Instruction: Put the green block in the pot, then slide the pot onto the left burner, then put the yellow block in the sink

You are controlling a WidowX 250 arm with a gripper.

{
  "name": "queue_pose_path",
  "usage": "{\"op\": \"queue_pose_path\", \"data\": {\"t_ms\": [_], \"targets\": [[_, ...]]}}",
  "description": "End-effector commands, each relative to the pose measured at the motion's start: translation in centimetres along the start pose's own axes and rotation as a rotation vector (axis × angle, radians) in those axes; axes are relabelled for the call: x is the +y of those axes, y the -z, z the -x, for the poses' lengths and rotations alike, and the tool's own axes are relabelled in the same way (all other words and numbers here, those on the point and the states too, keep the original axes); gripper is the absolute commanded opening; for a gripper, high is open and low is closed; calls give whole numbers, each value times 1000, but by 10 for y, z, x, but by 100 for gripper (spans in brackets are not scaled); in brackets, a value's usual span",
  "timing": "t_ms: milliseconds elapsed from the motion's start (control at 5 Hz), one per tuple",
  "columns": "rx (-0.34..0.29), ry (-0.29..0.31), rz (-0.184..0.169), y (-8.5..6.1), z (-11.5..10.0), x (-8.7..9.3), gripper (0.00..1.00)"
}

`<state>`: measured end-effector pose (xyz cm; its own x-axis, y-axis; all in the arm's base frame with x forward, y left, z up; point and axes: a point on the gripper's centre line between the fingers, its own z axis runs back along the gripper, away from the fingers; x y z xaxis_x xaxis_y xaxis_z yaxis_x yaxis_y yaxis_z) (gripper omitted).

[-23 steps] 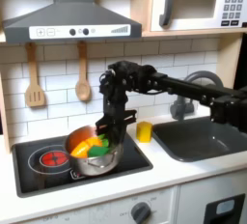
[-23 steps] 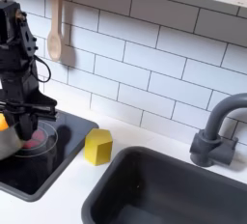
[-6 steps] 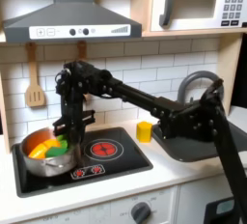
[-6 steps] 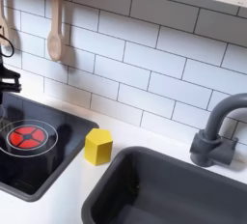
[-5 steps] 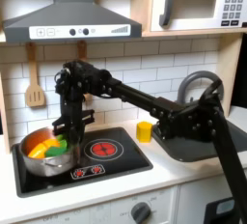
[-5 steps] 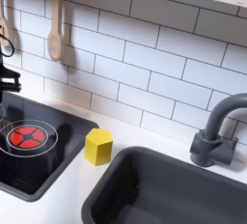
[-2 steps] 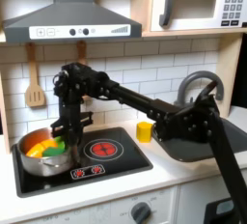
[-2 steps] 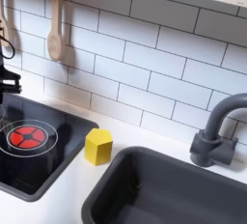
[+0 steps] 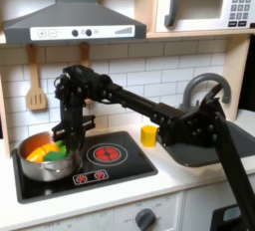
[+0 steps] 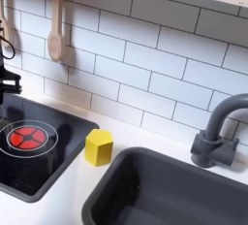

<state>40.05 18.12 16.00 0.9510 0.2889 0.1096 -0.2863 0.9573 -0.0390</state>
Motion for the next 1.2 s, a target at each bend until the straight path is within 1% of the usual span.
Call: {"op": "queue_pose_path", "data": {"t_ms": [0,200,400,600,800,1000], "targets": [[-12,31,8,-5,0,-7,100],[-19,49,8,-8,1,-17,100],[-19,66,9,-7,3,-23,100],[-86,67,11,-37,5,-30,100],[-135,71,21,-58,9,-36,100],[-142,92,30,-63,14,-46,100]]}}
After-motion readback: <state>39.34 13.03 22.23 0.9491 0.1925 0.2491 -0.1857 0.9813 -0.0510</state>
